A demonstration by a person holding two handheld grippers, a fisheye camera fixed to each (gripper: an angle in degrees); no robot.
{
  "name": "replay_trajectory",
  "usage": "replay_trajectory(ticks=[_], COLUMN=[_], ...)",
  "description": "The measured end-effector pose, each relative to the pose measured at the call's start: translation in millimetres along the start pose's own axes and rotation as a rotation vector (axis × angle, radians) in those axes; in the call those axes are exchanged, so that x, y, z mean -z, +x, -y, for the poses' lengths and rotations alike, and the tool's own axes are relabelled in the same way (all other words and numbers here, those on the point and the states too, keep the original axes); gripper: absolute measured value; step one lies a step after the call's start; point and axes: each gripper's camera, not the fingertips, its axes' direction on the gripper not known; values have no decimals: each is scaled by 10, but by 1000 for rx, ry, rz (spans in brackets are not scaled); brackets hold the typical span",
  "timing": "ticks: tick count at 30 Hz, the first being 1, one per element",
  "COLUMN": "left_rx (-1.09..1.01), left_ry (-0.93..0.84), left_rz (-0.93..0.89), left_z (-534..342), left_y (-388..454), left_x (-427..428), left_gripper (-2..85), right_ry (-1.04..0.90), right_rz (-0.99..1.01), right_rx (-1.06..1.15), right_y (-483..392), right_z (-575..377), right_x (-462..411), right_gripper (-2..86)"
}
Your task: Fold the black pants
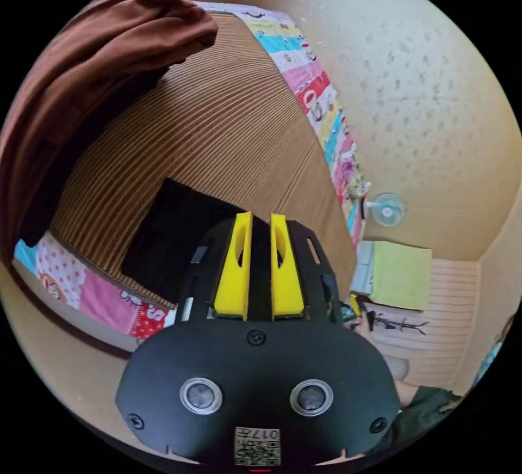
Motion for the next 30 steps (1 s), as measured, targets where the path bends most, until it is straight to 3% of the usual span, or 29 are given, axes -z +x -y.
replay_trajectory(ticks=[4, 6, 10, 12, 14, 18, 19, 20, 24, 25, 28, 30], left_rx=[13, 173, 422, 426, 387, -201, -246, -246, 262, 300, 332, 229], left_ry=[-46, 0, 15, 2, -59, -254, -255, -223, 98, 123, 91, -43], left_rz=[310, 393, 141, -124, -179, -130, -98, -40, -4, -21, -64, -78], left_z=[-154, -404, -695, -647, -483, 211, 266, 366, 299, 235, -1, -134], left_y=[-156, -518, -1167, -1350, -1310, -651, -607, -656, -1533, -1613, -1687, -1434], left_x=[-116, -101, -309, -565, -627, -116, -14, 165, 637, 647, 437, 84], left_gripper=[173, 192, 186, 109, 55, 50, 50, 53, 64, 64, 75, 86], right_ry=[-39, -45, 1, 55, 105, 170, 166, 160, 104, 93, 27, -21], right_rz=[41, 69, 138, 194, 245, 316, 317, 316, 314, 315, 305, 276], right_rx=[-76, -172, -340, -437, -502, -572, -574, -573, -519, -510, -486, -484], right_y=[333, 662, 1144, 1376, 1516, 1725, 1744, 1771, 1760, 1747, 1665, 1598], right_z=[-266, -571, -1057, -1335, -1502, -1665, -1659, -1633, -1404, -1360, -1107, -903], right_x=[-63, -48, 55, 166, 260, 457, 474, 500, 425, 392, 155, -65], right_gripper=[3, 3, 3, 3, 3, 4, 5, 6, 21, 24, 62, 99])
